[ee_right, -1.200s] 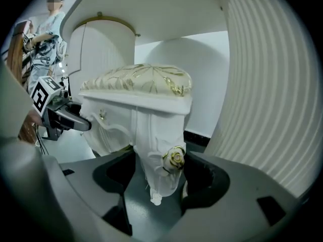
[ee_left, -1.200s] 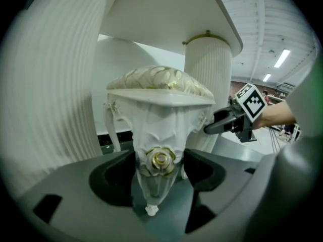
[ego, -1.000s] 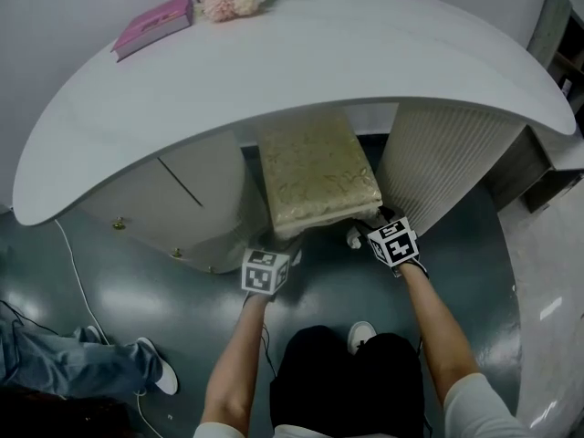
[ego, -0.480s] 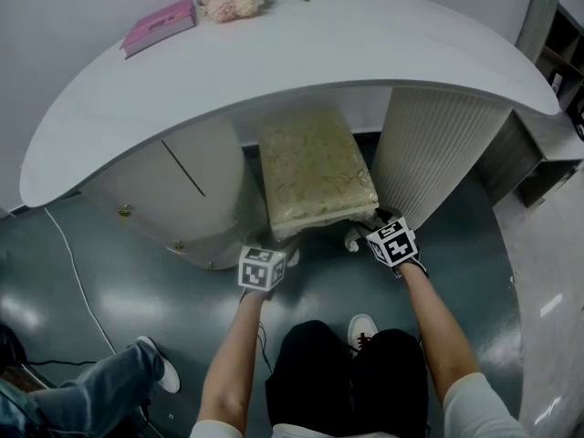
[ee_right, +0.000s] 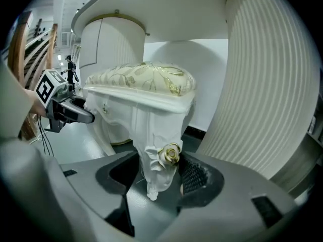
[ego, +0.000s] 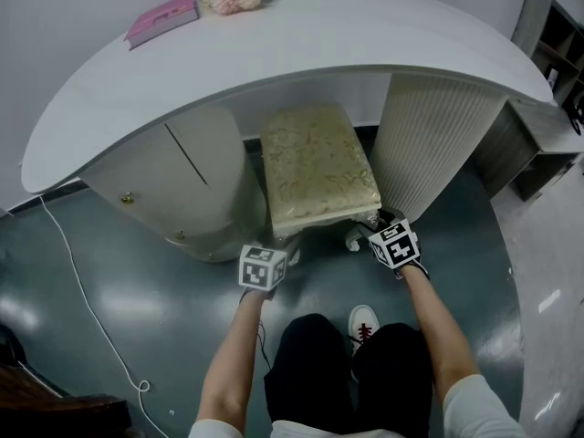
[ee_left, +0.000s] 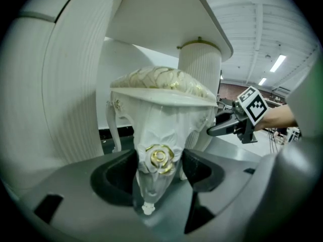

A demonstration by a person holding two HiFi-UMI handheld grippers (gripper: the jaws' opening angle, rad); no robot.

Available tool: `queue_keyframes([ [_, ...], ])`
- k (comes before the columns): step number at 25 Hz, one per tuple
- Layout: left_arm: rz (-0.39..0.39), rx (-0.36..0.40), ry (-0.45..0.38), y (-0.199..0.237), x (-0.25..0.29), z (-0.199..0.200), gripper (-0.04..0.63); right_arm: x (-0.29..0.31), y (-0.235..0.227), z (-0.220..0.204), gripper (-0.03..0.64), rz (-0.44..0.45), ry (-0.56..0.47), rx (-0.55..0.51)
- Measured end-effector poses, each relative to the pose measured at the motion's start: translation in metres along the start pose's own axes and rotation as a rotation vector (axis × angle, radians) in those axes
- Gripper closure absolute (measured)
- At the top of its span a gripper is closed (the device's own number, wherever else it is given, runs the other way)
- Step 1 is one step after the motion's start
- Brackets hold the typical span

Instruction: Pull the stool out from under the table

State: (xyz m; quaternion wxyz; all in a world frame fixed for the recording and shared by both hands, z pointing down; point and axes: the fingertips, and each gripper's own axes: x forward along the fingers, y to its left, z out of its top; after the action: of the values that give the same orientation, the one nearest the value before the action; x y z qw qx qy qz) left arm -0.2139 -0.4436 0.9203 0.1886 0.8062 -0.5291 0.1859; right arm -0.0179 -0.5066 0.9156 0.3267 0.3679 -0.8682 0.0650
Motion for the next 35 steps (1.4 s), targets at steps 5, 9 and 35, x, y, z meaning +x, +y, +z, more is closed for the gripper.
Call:
queue_keyframes([
  [5, -0.001, -0.001, -0.013, -0.007, -0.010, -0.005, 0.307, -0.008, 0.007, -0.007, 0.357, 0.004, 0.032, -0.002],
  [9, -0.018, 0.002, -0.006, -0.012, -0.014, -0.009, 0.307, -0.016, 0.012, -0.013, 0.360, -0.008, 0.018, 0.001],
  [35, -0.054, 0.027, -0.025, -0.036, -0.042, -0.029, 0.308, -0.058, 0.041, -0.042, 0.391, 0.062, -0.023, -0.026],
])
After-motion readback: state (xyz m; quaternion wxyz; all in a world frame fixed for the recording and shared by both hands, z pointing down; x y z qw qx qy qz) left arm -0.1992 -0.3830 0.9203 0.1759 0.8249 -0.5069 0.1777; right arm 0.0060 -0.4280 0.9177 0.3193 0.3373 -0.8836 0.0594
